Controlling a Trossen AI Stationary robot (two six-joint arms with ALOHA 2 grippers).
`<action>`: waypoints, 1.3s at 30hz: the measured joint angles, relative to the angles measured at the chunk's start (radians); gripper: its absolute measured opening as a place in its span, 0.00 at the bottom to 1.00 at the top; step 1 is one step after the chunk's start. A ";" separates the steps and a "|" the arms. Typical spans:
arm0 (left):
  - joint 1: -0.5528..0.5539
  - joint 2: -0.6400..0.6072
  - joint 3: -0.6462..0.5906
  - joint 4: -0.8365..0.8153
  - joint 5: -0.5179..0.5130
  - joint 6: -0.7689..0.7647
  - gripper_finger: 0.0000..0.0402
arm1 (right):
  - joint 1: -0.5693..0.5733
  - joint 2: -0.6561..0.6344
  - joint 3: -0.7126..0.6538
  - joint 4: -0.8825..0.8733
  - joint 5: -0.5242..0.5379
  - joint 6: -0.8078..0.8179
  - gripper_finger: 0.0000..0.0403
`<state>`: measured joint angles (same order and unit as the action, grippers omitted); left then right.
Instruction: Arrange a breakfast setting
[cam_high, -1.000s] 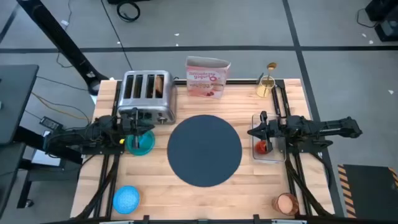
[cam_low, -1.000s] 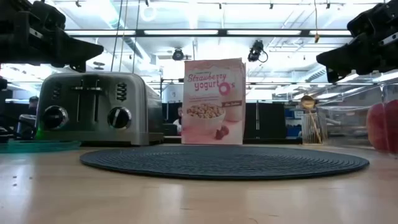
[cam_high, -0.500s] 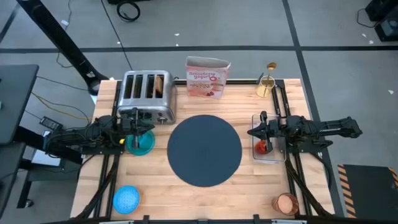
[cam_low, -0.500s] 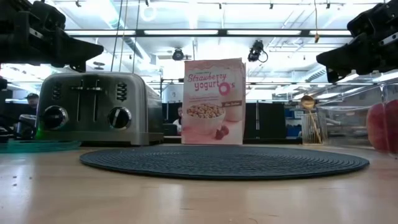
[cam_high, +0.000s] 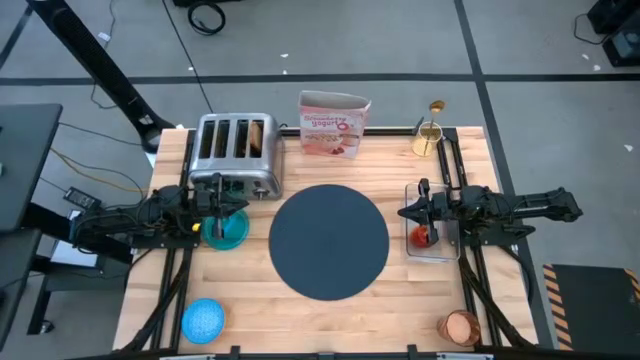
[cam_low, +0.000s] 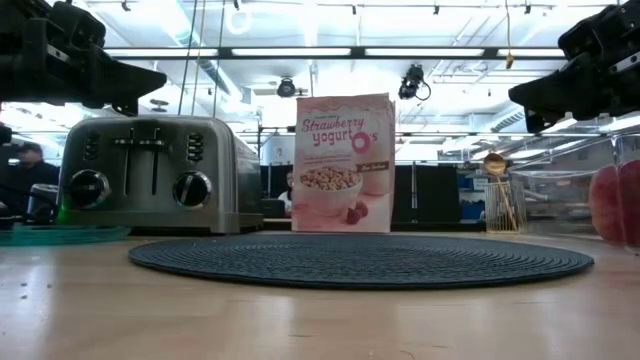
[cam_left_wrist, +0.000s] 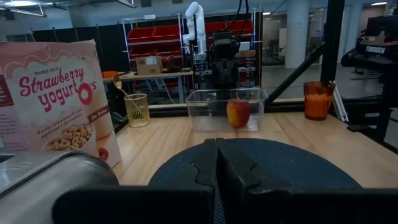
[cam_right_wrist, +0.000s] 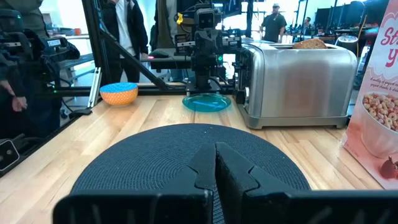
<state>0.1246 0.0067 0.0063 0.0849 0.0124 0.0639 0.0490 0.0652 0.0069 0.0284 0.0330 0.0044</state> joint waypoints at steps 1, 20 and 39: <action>0.000 0.000 0.000 0.000 0.000 0.000 0.03 | 0.000 0.000 0.000 0.000 0.000 0.000 0.03; 0.000 0.000 0.000 0.000 0.000 0.000 0.03 | 0.000 0.000 0.000 0.000 0.000 0.000 0.03; 0.001 0.000 0.000 0.127 0.001 -0.263 0.03 | 0.000 0.000 0.000 0.000 0.000 0.000 0.03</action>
<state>0.1253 0.0066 0.0063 0.2121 0.0132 -0.1992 0.0494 0.0654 0.0067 0.0284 0.0330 0.0048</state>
